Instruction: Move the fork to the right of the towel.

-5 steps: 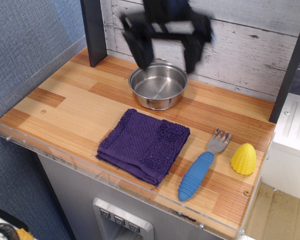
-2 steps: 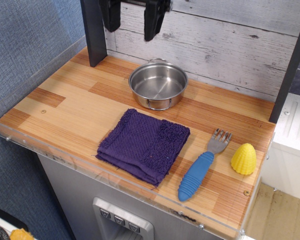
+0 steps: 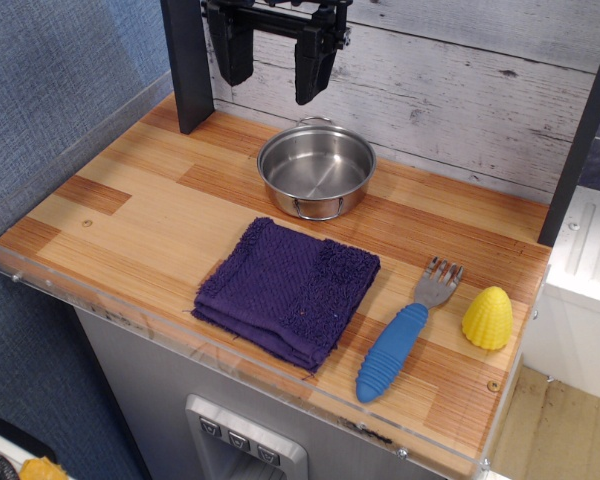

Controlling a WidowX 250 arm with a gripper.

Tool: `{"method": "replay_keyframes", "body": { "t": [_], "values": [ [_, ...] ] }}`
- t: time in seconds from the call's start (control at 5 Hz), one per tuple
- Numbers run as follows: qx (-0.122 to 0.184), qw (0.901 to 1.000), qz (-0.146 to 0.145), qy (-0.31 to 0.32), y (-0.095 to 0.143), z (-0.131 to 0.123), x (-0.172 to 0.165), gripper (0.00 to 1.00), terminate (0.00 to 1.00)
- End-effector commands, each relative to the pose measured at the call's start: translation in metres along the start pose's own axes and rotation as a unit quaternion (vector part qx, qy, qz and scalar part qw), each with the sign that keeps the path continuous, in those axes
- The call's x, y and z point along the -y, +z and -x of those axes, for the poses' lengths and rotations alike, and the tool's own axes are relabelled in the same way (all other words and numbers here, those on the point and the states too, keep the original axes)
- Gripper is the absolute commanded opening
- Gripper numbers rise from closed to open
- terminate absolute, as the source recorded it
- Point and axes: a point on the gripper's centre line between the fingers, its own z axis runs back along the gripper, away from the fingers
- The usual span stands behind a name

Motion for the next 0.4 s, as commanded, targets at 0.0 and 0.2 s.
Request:
{"method": "replay_keyframes", "body": {
  "t": [0.0, 0.2],
  "values": [
    [0.03, 0.9995, -0.004, 0.003, 0.0206, 0.0007, -0.0015, 1.0, 0.0],
    [0.03, 0.9995, -0.004, 0.003, 0.0206, 0.0007, -0.0015, 1.0, 1.0]
  ]
}}
